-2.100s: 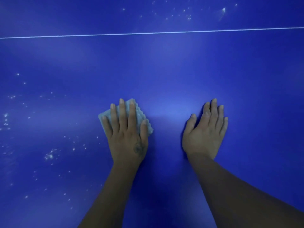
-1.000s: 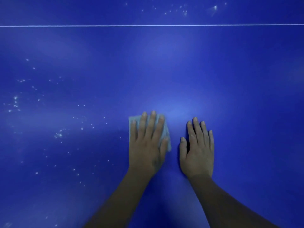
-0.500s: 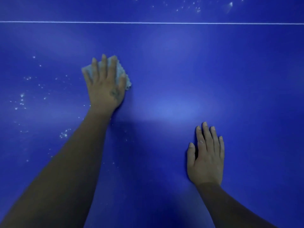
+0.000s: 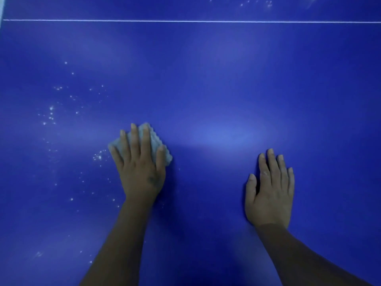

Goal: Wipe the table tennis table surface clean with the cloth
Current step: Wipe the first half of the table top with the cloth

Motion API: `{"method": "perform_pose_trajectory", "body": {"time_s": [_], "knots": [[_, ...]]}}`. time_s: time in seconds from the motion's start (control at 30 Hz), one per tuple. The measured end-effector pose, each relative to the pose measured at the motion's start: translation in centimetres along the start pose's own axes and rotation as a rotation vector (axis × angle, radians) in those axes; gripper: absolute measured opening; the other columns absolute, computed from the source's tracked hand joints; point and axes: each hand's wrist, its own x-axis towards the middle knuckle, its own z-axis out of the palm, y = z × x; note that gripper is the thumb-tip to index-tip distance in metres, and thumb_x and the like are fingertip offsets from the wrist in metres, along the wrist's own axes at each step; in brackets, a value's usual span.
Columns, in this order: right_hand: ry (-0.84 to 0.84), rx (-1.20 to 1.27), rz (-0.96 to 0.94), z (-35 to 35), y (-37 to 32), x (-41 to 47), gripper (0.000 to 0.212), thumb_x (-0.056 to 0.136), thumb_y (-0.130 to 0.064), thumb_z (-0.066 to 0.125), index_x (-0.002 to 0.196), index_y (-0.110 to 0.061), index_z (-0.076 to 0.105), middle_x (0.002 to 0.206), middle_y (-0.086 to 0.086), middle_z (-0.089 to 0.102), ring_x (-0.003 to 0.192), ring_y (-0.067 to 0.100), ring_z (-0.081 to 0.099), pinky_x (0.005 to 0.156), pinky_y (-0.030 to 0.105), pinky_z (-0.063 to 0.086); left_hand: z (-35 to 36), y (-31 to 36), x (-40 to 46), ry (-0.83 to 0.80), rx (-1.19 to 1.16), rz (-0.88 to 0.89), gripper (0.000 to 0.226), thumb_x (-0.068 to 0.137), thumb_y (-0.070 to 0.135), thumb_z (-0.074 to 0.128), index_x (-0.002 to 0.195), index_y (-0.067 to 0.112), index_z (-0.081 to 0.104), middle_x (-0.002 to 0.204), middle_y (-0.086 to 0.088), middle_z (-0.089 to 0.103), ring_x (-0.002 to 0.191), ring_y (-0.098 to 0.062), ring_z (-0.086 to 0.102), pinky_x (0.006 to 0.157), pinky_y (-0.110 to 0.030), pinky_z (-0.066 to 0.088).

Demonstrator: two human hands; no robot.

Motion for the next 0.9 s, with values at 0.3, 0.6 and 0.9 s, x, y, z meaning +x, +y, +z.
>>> {"method": "perform_pose_trajectory", "body": {"time_s": [0.3, 0.6, 0.9], "knots": [[0.001, -0.017, 0.007, 0.0, 0.0, 0.1, 0.06, 0.108, -0.033, 0.04, 0.163, -0.009, 0.04, 0.176, 0.003, 0.024, 0.165, 0.023, 0.014, 0.132, 0.057, 0.016, -0.6, -0.1, -8.0, -0.046, -0.007, -0.085, 0.069, 0.111, 0.05, 0.032, 0.17, 0.02, 0.016, 0.178, -0.007, 0.012, 0.165, -0.031, 0.002, 0.128, -0.067, 0.008], [-0.012, -0.035, 0.02, -0.1, -0.2, 0.0, 0.06, 0.11, -0.037, 0.036, 0.165, -0.013, 0.038, 0.177, 0.0, 0.022, 0.165, 0.02, 0.011, 0.134, 0.051, 0.011, 0.9, 6.2, 0.3, -0.018, 0.02, 0.071, 0.067, 0.112, 0.055, 0.02, 0.17, 0.021, 0.016, 0.177, -0.008, 0.015, 0.164, -0.034, 0.007, 0.128, -0.064, 0.008], [-0.029, 0.014, -0.003, -0.3, 0.2, -0.6, 0.059, 0.113, -0.038, 0.032, 0.165, -0.011, 0.036, 0.177, 0.001, 0.022, 0.165, 0.021, 0.012, 0.134, 0.049, 0.009, -1.7, 0.1, -17.0, -0.173, 0.018, 0.373, 0.069, 0.109, 0.049, 0.046, 0.169, 0.022, 0.024, 0.177, -0.004, 0.016, 0.164, -0.032, 0.01, 0.127, -0.066, 0.018]]}}
